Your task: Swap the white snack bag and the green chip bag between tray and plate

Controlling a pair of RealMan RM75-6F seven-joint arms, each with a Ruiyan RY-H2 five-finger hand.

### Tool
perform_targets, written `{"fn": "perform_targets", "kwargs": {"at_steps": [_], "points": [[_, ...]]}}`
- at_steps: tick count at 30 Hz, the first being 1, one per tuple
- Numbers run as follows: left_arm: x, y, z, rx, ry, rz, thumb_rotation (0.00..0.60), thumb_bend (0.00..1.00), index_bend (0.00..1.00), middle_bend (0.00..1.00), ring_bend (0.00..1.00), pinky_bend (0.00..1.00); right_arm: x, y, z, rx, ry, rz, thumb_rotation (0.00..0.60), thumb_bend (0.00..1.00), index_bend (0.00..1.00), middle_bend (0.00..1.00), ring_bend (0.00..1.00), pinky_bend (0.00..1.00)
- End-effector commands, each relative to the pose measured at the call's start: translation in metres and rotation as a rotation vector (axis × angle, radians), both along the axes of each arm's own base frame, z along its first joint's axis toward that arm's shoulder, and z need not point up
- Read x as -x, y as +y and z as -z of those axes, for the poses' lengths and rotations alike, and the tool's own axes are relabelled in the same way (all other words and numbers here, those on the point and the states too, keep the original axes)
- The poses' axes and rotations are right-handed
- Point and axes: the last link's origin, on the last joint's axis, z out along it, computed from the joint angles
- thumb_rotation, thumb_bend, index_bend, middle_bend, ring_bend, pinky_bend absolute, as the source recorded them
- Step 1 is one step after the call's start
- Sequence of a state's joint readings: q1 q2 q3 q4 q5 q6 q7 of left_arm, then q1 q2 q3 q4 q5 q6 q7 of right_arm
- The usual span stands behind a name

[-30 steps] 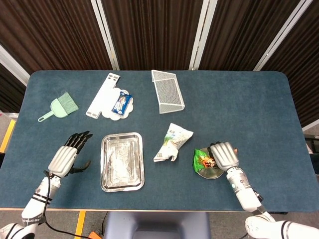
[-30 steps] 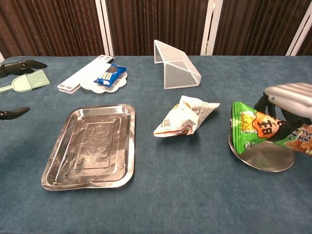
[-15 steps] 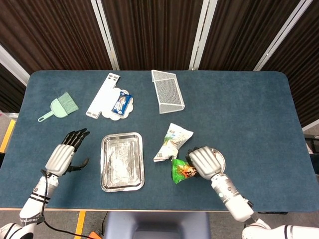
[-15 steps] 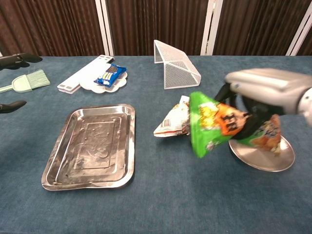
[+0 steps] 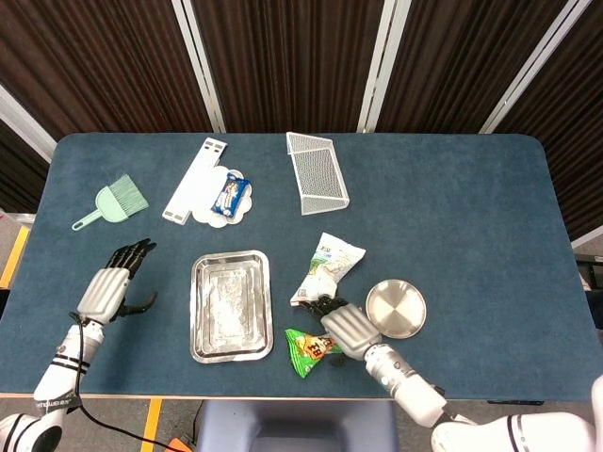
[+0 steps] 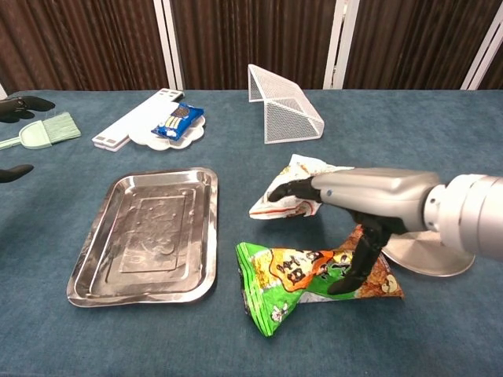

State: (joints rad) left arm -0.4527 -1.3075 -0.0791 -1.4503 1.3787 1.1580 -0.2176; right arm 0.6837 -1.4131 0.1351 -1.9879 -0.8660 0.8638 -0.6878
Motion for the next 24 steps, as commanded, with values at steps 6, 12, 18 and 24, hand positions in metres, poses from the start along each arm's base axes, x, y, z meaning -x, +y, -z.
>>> {"fn": "perform_targets", "kwargs": {"at_steps": [6, 12, 18, 24], "points": [[0.003, -0.003, -0.002, -0.003, 0.019, 0.002, 0.600, 0.39, 0.00, 0.00, 0.00, 0.03, 0.031, -0.061, -0.091, 0.140, -0.150, 0.202, 0.600, 0.17, 0.00, 0.00, 0.00, 0.00], [0.003, -0.005, 0.001, -0.005, 0.021, -0.003, 0.600, 0.39, 0.00, 0.00, 0.00, 0.03, 0.024, -0.093, -0.079, 0.147, -0.128, 0.166, 0.600, 0.17, 0.00, 0.00, 0.00, 0.00], [0.004, -0.005, 0.001, -0.011, 0.038, -0.001, 0.600, 0.39, 0.00, 0.00, 0.00, 0.03, -0.001, -0.120, -0.029, 0.122, -0.045, 0.130, 0.600, 0.17, 0.00, 0.00, 0.00, 0.00], [0.009, -0.003, -0.004, -0.022, 0.053, -0.015, 0.600, 0.38, 0.00, 0.00, 0.00, 0.03, -0.005, -0.126, 0.008, 0.078, 0.045, 0.162, 0.600, 0.17, 0.00, 0.00, 0.00, 0.00]]}}
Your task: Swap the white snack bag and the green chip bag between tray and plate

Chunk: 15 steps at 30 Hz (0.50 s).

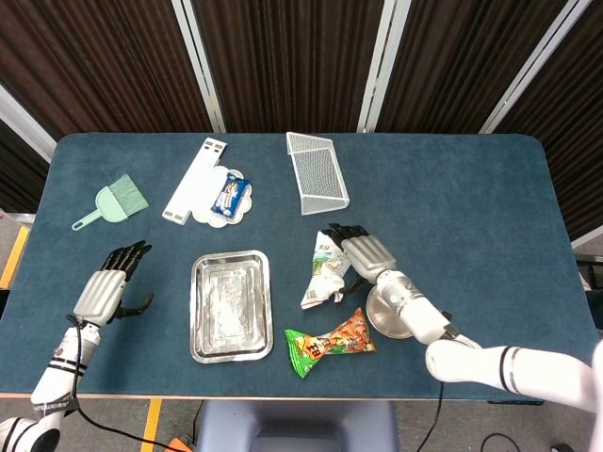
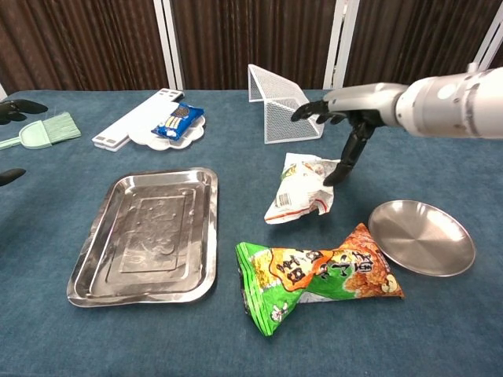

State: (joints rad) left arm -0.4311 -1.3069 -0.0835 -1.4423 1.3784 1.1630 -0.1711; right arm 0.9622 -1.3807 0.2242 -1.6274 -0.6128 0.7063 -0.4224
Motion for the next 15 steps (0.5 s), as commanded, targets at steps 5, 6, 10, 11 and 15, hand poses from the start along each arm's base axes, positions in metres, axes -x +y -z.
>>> {"fn": "perform_targets", "kwargs": {"at_steps": [5, 6, 10, 11, 15], "points": [[0.007, 0.006, -0.004, -0.005, 0.002, -0.025, 0.600, 0.38, 0.00, 0.00, 0.00, 0.03, 0.003, -0.005, 0.044, -0.064, 0.082, 0.049, 0.600, 0.17, 0.00, 0.00, 0.00, 0.00], [0.008, 0.006, -0.004, -0.002, 0.002, -0.028, 0.600, 0.38, 0.00, 0.00, 0.00, 0.03, 0.003, -0.006, 0.047, -0.062, 0.082, 0.049, 0.600, 0.17, 0.00, 0.00, 0.00, 0.01], [0.010, 0.009, -0.003, 0.005, 0.034, -0.026, 0.600, 0.38, 0.00, 0.00, 0.00, 0.03, 0.005, -0.010, 0.055, -0.003, 0.097, 0.023, 0.600, 0.17, 0.22, 0.15, 0.13, 0.41], [0.010, 0.010, -0.003, 0.004, 0.041, -0.023, 0.600, 0.38, 0.00, 0.00, 0.00, 0.03, 0.005, -0.011, 0.056, 0.017, 0.097, 0.018, 0.600, 0.17, 0.30, 0.21, 0.20, 0.49], [0.006, 0.011, -0.003, 0.004, 0.043, -0.016, 0.600, 0.38, 0.00, 0.00, 0.00, 0.03, 0.006, -0.014, 0.058, 0.098, 0.089, -0.005, 0.600, 0.23, 0.68, 0.51, 0.59, 0.83]]}}
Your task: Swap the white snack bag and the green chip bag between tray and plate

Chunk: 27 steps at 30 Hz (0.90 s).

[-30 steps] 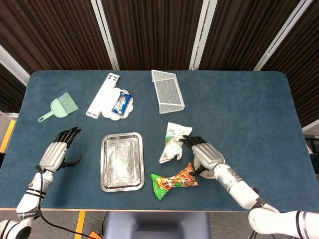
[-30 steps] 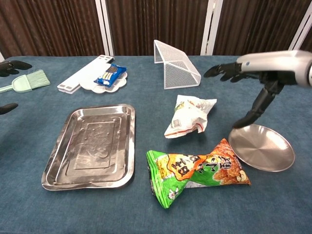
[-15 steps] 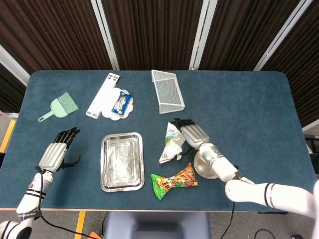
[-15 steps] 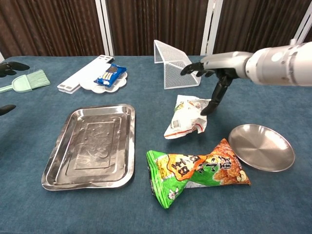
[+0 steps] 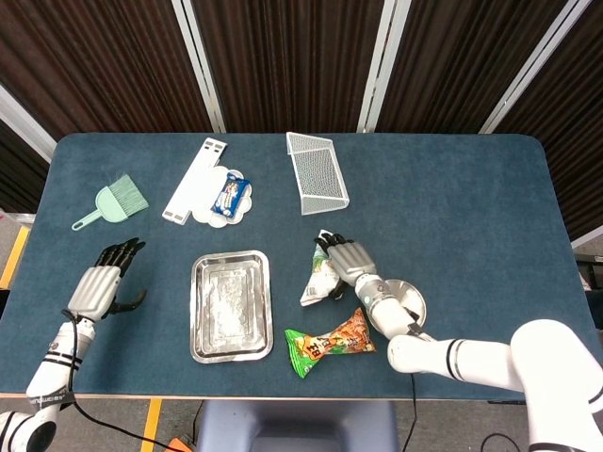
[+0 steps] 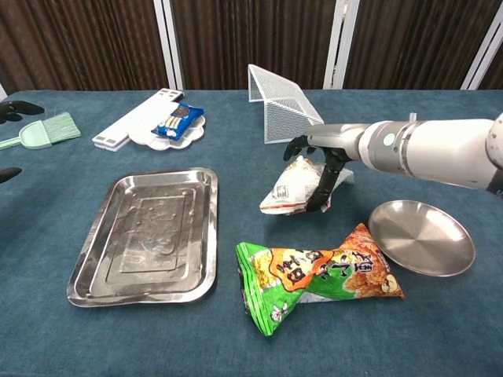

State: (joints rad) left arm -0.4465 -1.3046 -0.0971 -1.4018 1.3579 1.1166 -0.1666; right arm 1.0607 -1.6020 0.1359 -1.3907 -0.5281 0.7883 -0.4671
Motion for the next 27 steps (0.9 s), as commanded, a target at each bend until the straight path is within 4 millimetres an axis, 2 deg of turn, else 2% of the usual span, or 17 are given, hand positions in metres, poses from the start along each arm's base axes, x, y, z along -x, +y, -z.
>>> {"fn": "perform_targets", "kwargs": {"at_steps": [1, 4, 8, 13, 17, 20, 23, 27], "points": [[-0.002, 0.001, 0.000, 0.001, 0.002, 0.003, 0.600, 0.38, 0.00, 0.00, 0.00, 0.03, 0.002, -0.002, 0.002, 0.068, -0.008, -0.025, 0.600, 0.26, 0.73, 0.56, 0.63, 0.88], [-0.002, 0.000, 0.002, 0.006, 0.002, 0.000, 0.600, 0.38, 0.00, 0.00, 0.00, 0.03, 0.003, -0.004, -0.003, 0.102, -0.022, -0.032, 0.600, 0.31, 0.82, 0.63, 0.71, 0.97], [-0.004, -0.003, 0.002, 0.012, 0.013, 0.003, 0.600, 0.38, 0.00, 0.00, 0.00, 0.03, 0.004, -0.006, -0.022, 0.157, -0.064, -0.042, 0.600, 0.32, 0.83, 0.64, 0.72, 0.98], [-0.009, -0.008, 0.000, 0.009, 0.056, 0.040, 0.600, 0.38, 0.00, 0.00, 0.00, 0.03, 0.016, 0.006, -0.070, 0.235, -0.100, -0.100, 0.600, 0.32, 0.86, 0.65, 0.72, 0.98], [-0.015, -0.012, 0.004, 0.023, 0.061, 0.055, 0.600, 0.39, 0.00, 0.00, 0.00, 0.03, 0.045, 0.033, -0.111, 0.254, -0.052, -0.129, 0.600, 0.32, 0.86, 0.66, 0.72, 0.98], [-0.018, -0.012, 0.009, 0.034, 0.059, 0.058, 0.600, 0.38, 0.00, 0.00, 0.00, 0.03, 0.070, 0.054, -0.129, 0.223, -0.046, -0.094, 0.600, 0.32, 0.86, 0.66, 0.72, 0.98], [-0.020, -0.013, 0.014, 0.047, 0.058, 0.062, 0.600, 0.39, 0.00, 0.00, 0.00, 0.03, 0.094, 0.069, -0.137, 0.196, -0.047, -0.065, 0.600, 0.32, 0.85, 0.66, 0.72, 0.97], [-0.021, -0.015, 0.019, 0.070, 0.083, 0.067, 0.600, 0.39, 0.00, 0.00, 0.00, 0.03, 0.123, 0.087, -0.133, 0.154, -0.053, -0.041, 0.600, 0.32, 0.84, 0.66, 0.69, 0.95]]}}
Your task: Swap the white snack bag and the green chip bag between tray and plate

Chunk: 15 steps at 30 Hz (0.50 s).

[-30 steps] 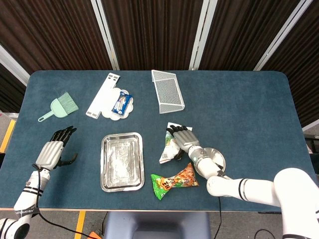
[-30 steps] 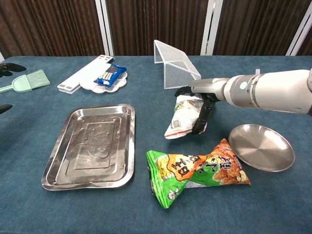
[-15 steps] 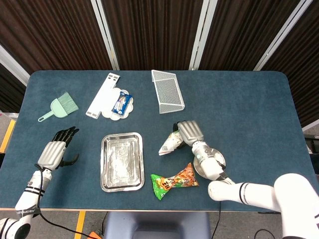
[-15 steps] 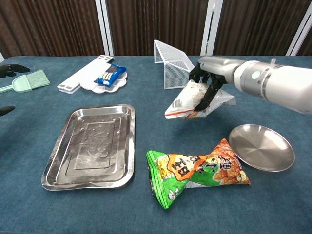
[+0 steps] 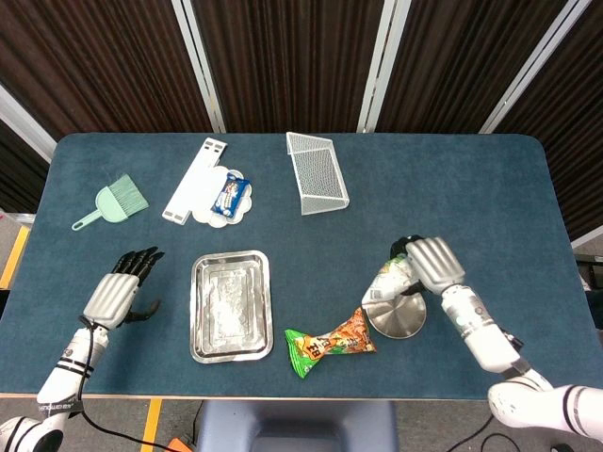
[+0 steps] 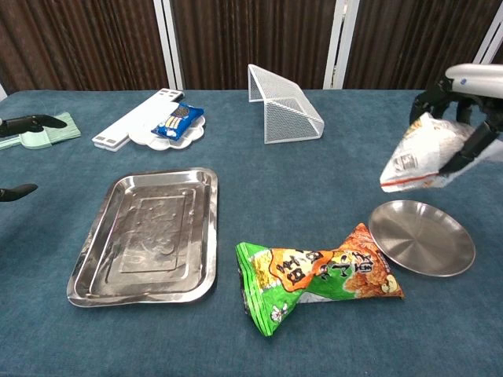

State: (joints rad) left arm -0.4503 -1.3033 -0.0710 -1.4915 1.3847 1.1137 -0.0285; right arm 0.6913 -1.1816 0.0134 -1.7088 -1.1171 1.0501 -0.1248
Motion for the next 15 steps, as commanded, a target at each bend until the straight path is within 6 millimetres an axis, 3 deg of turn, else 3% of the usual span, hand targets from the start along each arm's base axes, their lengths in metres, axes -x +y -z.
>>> {"fn": "perform_targets", "kwargs": {"at_steps": [1, 6, 9, 11, 13, 15], "points": [[-0.001, -0.001, 0.003, 0.015, 0.016, 0.004, 0.600, 0.39, 0.00, 0.00, 0.00, 0.03, 0.037, 0.023, 0.002, -0.052, 0.014, 0.037, 0.600, 0.32, 0.84, 0.66, 0.69, 0.94], [-0.004, -0.004, 0.004, 0.020, 0.024, 0.010, 0.600, 0.38, 0.00, 0.00, 0.00, 0.03, 0.052, 0.027, 0.019, -0.118, 0.009, 0.065, 0.600, 0.32, 0.79, 0.66, 0.68, 0.93], [-0.003, -0.006, 0.005, 0.025, 0.031, 0.005, 0.600, 0.38, 0.00, 0.00, 0.00, 0.03, 0.054, 0.028, 0.024, -0.134, 0.008, 0.051, 0.600, 0.32, 0.67, 0.65, 0.63, 0.89], [-0.003, -0.006, 0.004, 0.026, 0.033, -0.001, 0.600, 0.38, 0.00, 0.00, 0.00, 0.03, 0.055, 0.028, 0.028, -0.154, 0.008, 0.052, 0.600, 0.32, 0.53, 0.58, 0.54, 0.77], [-0.002, -0.006, 0.004, 0.026, 0.033, -0.003, 0.600, 0.38, 0.00, 0.00, 0.00, 0.03, 0.055, 0.028, 0.030, -0.168, -0.006, 0.056, 0.600, 0.32, 0.28, 0.41, 0.37, 0.58], [-0.003, -0.007, 0.004, 0.027, 0.031, -0.003, 0.600, 0.38, 0.00, 0.00, 0.00, 0.03, 0.055, 0.028, 0.027, -0.173, -0.012, 0.057, 0.600, 0.32, 0.10, 0.29, 0.24, 0.44]]}}
